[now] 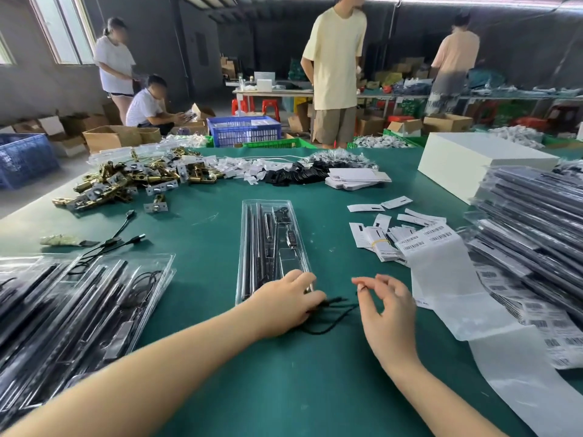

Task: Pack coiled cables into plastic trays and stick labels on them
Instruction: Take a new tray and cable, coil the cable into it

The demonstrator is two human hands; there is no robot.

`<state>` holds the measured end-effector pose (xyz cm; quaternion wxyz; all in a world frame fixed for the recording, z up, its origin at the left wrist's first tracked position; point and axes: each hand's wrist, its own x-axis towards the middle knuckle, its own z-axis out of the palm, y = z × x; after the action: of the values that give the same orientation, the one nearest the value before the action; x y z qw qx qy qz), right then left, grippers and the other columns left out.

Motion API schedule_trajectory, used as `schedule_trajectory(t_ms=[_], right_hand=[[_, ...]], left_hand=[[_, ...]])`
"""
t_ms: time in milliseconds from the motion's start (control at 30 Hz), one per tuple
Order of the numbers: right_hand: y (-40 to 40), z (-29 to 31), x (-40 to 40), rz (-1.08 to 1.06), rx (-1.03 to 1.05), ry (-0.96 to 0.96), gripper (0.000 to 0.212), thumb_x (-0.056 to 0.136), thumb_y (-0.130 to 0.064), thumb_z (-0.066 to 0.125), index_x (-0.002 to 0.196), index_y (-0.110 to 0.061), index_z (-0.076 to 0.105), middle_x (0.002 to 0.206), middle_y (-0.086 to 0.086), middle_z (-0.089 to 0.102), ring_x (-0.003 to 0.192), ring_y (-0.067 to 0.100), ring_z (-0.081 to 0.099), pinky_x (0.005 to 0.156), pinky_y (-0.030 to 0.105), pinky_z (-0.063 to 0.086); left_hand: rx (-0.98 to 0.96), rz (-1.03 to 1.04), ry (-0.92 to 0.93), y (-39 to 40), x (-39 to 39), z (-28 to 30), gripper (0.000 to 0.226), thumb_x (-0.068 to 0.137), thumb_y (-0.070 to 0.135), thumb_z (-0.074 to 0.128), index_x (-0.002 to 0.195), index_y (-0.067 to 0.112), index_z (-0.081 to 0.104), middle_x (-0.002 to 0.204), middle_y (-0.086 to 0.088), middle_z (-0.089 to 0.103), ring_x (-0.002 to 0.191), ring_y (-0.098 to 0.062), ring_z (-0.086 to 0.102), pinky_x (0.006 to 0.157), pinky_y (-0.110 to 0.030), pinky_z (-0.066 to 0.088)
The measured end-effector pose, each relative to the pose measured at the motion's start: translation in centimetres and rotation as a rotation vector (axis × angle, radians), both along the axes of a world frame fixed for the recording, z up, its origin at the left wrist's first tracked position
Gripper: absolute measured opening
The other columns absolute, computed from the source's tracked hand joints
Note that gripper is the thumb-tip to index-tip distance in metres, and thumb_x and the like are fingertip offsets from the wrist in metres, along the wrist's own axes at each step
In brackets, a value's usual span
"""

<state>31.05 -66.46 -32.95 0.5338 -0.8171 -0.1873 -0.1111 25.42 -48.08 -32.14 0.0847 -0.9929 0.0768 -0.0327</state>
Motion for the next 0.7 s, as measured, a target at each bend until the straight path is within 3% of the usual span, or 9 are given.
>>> schedule_trajectory(t_ms=[167,267,300,367,433,500,533,633,700], right_hand=[[-0.2,-1.2,0.6,-0.007,0.001,-0.062,0.021,0.089,-0.007,0.064,0.09,-0.026,0.074,0.097,0.0,0.065,0.102,0.021,0.056,0.094,0.041,0.043],[-0.2,-1.4,1.3,0.0,0.061,-0.027,0.026,0.09,-0.009,0.062,0.09,-0.032,0.073,0.093,-0.008,0.065,0.096,0.007,0.056,0.087,0.032,0.044],[-0.3,-1.5,1.4,0.007,0.091,-0.006,0.029,0.091,-0.009,0.062,0.09,-0.036,0.071,0.094,-0.009,0.063,0.096,0.005,0.056,0.084,0.024,0.043],[-0.3,-1.7,1.7,0.01,0.142,0.012,0.032,0.091,-0.009,0.062,0.088,-0.04,0.07,0.094,-0.011,0.061,0.095,0.003,0.055,0.076,0.012,0.04],[-0.2,-1.9,1.9,0.018,0.165,0.01,0.034,0.09,-0.008,0.063,0.087,-0.041,0.071,0.093,-0.011,0.061,0.093,0.005,0.055,0.075,0.009,0.04],[-0.1,-2.1,1.8,0.03,0.134,0.015,0.036,0.089,-0.007,0.065,0.086,-0.043,0.07,0.091,-0.01,0.06,0.088,0.011,0.054,0.078,0.018,0.042],[0.0,-2.1,1.8,0.033,0.097,0.014,0.039,0.088,-0.005,0.066,0.085,-0.044,0.07,0.091,-0.01,0.059,0.085,0.013,0.053,0.078,0.022,0.043],[0.0,-1.2,0.7,0.086,-0.006,-0.139,0.042,0.085,0.007,0.067,0.093,-0.034,0.072,0.087,-0.007,0.065,0.079,0.004,0.058,0.073,0.008,0.043],[0.3,-0.3,-1.0,0.27,-0.097,-0.27,0.021,0.09,-0.012,0.067,0.103,-0.025,0.076,0.087,-0.011,0.068,0.082,-0.004,0.061,0.077,0.004,0.043]], left_hand=[[0.187,-0.512,-0.102,1.6,-2.1,0.5,0.023,0.089,0.012,0.045,0.109,0.017,0.055,0.122,-0.004,0.054,0.109,-0.025,0.053,0.059,-0.031,0.054],[0.223,-0.695,-0.07,4.1,-0.9,1.7,0.027,0.097,0.013,0.036,0.109,0.016,0.06,0.118,-0.002,0.06,0.108,-0.023,0.056,0.078,-0.029,0.052],[0.308,-0.626,-0.055,6.0,0.0,2.5,0.028,0.097,0.014,0.037,0.109,0.016,0.062,0.118,-0.001,0.062,0.11,-0.022,0.057,0.088,-0.029,0.05],[0.513,-0.239,0.02,11.8,1.3,3.8,0.034,0.096,0.015,0.037,0.125,0.019,0.056,0.137,-0.002,0.052,0.13,-0.023,0.045,0.11,-0.033,0.033],[0.682,0.369,0.152,17.0,0.9,4.9,0.058,0.096,0.011,0.041,0.151,0.018,0.024,0.16,-0.005,0.015,0.148,-0.027,0.007,0.12,-0.044,0.004],[0.47,0.842,0.213,19.3,0.2,5.0,0.078,0.09,0.003,0.038,0.154,0.017,-0.005,0.161,-0.01,-0.01,0.146,-0.035,-0.012,0.116,-0.055,-0.007],[0.316,0.959,0.218,19.0,0.3,5.2,0.08,0.088,0.002,0.035,0.153,0.016,-0.008,0.16,-0.014,-0.012,0.146,-0.038,-0.013,0.115,-0.059,-0.006],[0.067,0.848,0.141,13.9,0.9,6.5,0.072,0.089,0.011,0.035,0.154,0.023,0.008,0.161,-0.009,0.004,0.148,-0.031,0.003,0.116,-0.057,0.001],[0.009,0.588,0.108,9.1,-0.7,6.5,0.059,0.09,0.018,0.036,0.147,0.029,0.03,0.155,-0.001,0.03,0.143,-0.021,0.025,0.117,-0.05,0.01]])
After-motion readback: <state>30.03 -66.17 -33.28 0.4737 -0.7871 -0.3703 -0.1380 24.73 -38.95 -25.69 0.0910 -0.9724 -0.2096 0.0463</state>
